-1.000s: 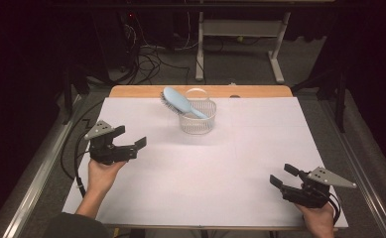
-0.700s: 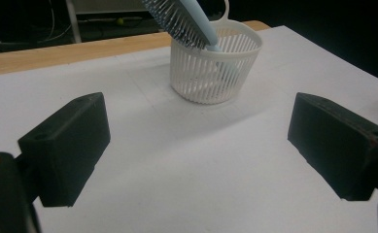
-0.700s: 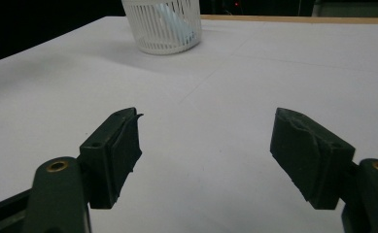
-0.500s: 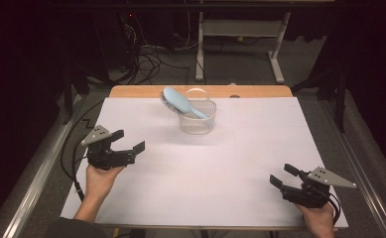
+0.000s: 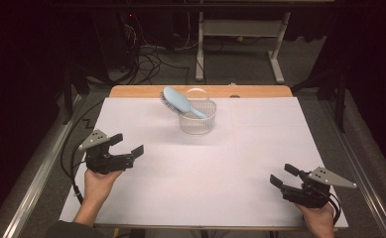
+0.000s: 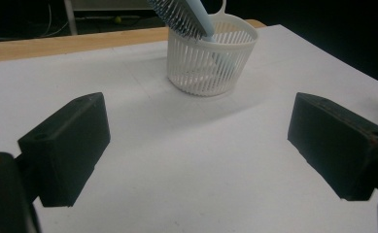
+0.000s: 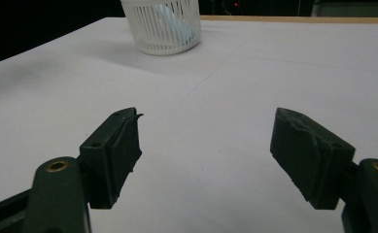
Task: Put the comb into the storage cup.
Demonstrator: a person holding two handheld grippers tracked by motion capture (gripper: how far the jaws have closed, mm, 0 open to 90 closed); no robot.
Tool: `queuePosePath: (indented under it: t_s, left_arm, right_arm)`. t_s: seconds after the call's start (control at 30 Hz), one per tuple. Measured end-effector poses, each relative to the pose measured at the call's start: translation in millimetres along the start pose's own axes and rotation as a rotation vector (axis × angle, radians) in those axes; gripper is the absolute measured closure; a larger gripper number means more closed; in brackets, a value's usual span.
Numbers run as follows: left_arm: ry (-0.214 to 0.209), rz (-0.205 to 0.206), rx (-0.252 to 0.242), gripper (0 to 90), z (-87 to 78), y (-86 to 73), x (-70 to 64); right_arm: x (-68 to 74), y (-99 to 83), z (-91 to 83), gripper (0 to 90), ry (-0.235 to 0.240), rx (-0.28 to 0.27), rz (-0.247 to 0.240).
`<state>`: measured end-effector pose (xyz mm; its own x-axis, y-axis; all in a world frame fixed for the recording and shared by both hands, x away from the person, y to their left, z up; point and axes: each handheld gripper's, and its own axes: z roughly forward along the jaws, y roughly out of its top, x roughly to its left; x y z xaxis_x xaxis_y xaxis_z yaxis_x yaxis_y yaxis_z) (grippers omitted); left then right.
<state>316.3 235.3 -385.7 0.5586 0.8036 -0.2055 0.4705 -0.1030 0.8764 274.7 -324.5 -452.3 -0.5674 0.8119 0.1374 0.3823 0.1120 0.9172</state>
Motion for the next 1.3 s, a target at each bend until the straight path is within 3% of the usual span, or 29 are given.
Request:
queuePosePath:
  t_s: [1.3]
  left_arm:
    - [-0.003, -0.050, 0.018, 7.5, -5.1, -30.5, 4.1]
  right_arm:
    - [1.0, 0.1, 0.2, 26.8, -0.001, 0.001, -0.001]
